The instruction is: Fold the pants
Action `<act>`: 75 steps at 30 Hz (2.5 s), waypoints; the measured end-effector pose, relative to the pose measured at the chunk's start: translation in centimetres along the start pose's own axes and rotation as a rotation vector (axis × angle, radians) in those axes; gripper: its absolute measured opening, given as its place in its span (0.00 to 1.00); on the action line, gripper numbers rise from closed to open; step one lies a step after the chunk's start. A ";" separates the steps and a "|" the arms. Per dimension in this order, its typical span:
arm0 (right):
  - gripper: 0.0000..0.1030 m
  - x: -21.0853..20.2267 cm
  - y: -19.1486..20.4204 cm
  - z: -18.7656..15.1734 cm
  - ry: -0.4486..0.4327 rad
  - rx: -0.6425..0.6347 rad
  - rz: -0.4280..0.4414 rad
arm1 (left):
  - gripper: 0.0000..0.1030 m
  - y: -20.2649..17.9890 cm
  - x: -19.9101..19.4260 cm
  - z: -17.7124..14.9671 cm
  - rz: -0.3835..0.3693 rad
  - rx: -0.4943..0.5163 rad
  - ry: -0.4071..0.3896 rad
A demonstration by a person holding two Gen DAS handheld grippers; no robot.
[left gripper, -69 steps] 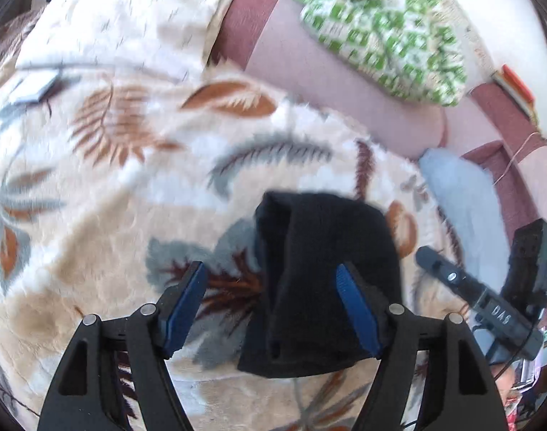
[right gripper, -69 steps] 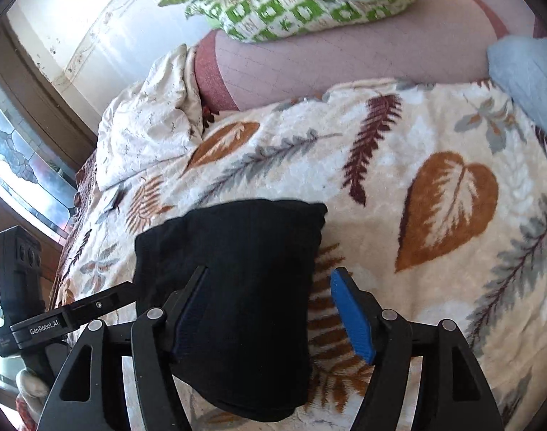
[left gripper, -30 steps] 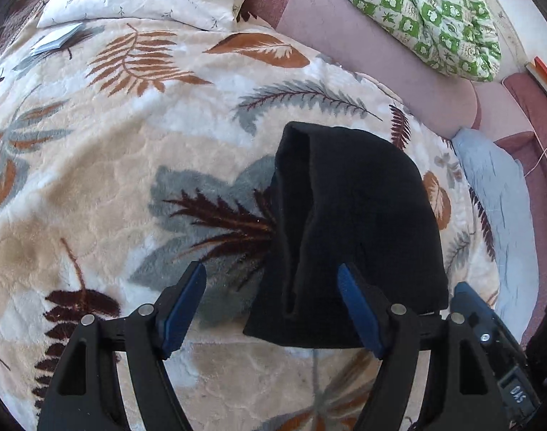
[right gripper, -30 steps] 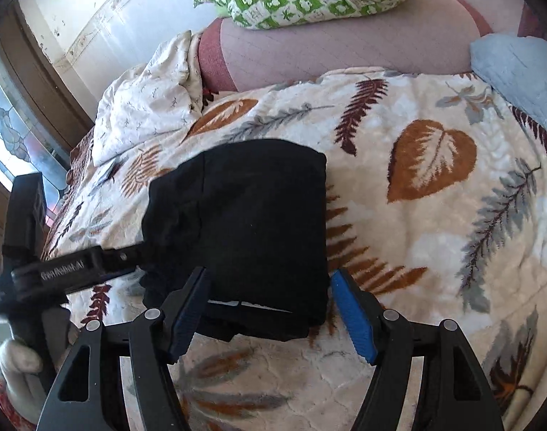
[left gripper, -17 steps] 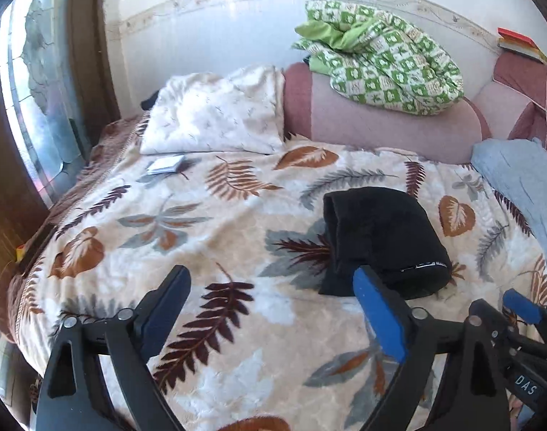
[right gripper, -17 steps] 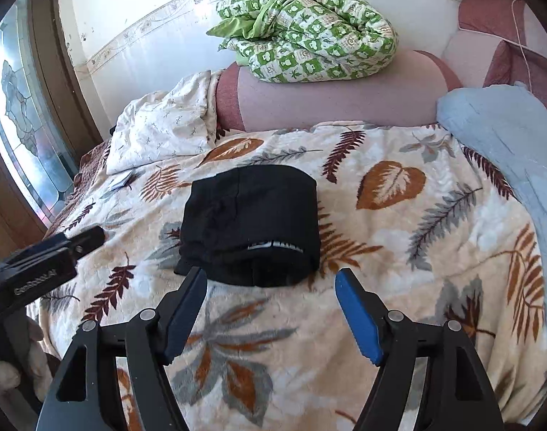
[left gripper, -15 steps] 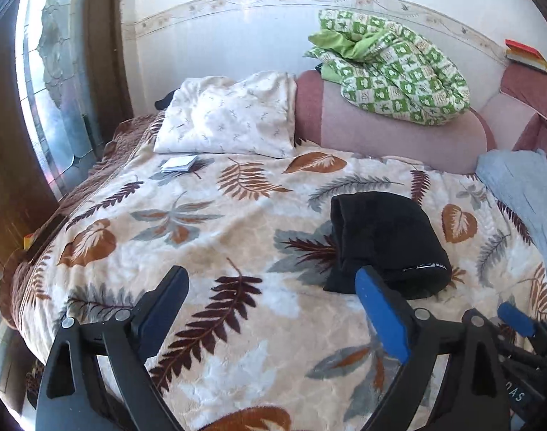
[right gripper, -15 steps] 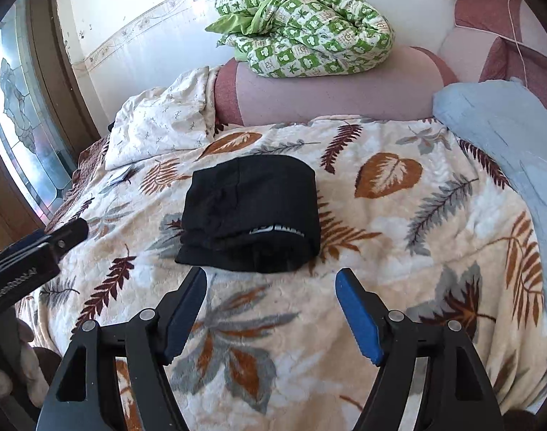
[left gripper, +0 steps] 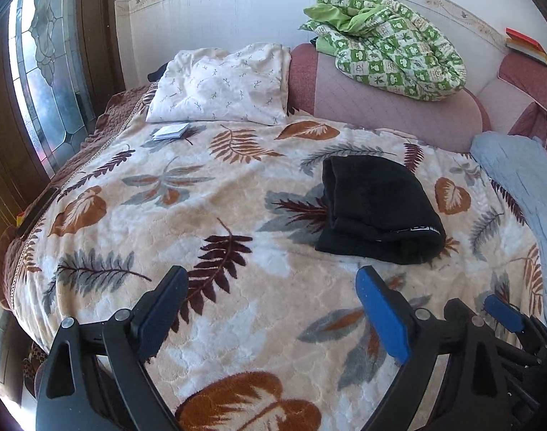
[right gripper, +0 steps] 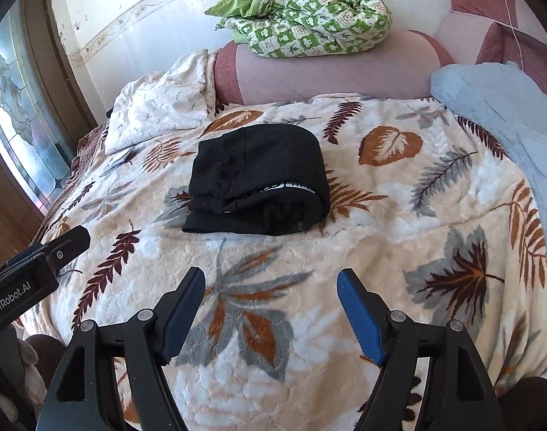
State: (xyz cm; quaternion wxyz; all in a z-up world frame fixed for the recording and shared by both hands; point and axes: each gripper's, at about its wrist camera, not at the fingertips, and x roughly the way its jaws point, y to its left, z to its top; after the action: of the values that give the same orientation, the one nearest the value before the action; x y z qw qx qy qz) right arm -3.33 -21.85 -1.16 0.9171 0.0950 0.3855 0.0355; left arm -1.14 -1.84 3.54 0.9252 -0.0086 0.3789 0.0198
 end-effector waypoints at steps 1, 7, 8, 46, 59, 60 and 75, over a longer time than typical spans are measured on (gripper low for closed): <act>0.79 0.1 0.0 -0.1 0.003 0.004 0.000 | 0.91 -0.2 0.1 -0.1 -0.004 0.004 0.003; 0.79 0.8 -0.4 -0.3 0.027 0.013 -0.001 | 0.91 -0.6 0.9 -0.3 -0.011 0.018 0.024; 0.79 1.0 -0.3 -0.3 0.031 0.012 -0.002 | 0.91 -0.6 1.1 -0.3 -0.011 0.018 0.028; 0.79 6.7 -1.0 -1.4 0.150 0.010 -0.035 | 0.91 -1.0 8.1 -2.1 -0.035 0.011 0.208; 0.79 6.4 -0.9 -1.4 0.146 -0.001 -0.038 | 0.91 -1.2 7.2 -2.3 -0.046 0.014 0.196; 0.79 6.3 -0.9 -1.4 0.144 -0.001 -0.038 | 0.91 -1.3 7.0 -2.3 -0.047 0.015 0.193; 0.80 4.1 -0.1 -1.3 0.106 -0.022 -0.045 | 0.91 -1.5 3.7 -1.7 -0.069 0.019 0.111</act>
State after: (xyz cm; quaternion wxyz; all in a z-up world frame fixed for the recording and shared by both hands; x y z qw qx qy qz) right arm -1.40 -21.16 -4.88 0.8969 0.0740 0.4353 0.0243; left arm 0.35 -3.25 -0.31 0.9030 -0.0139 0.4291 -0.0164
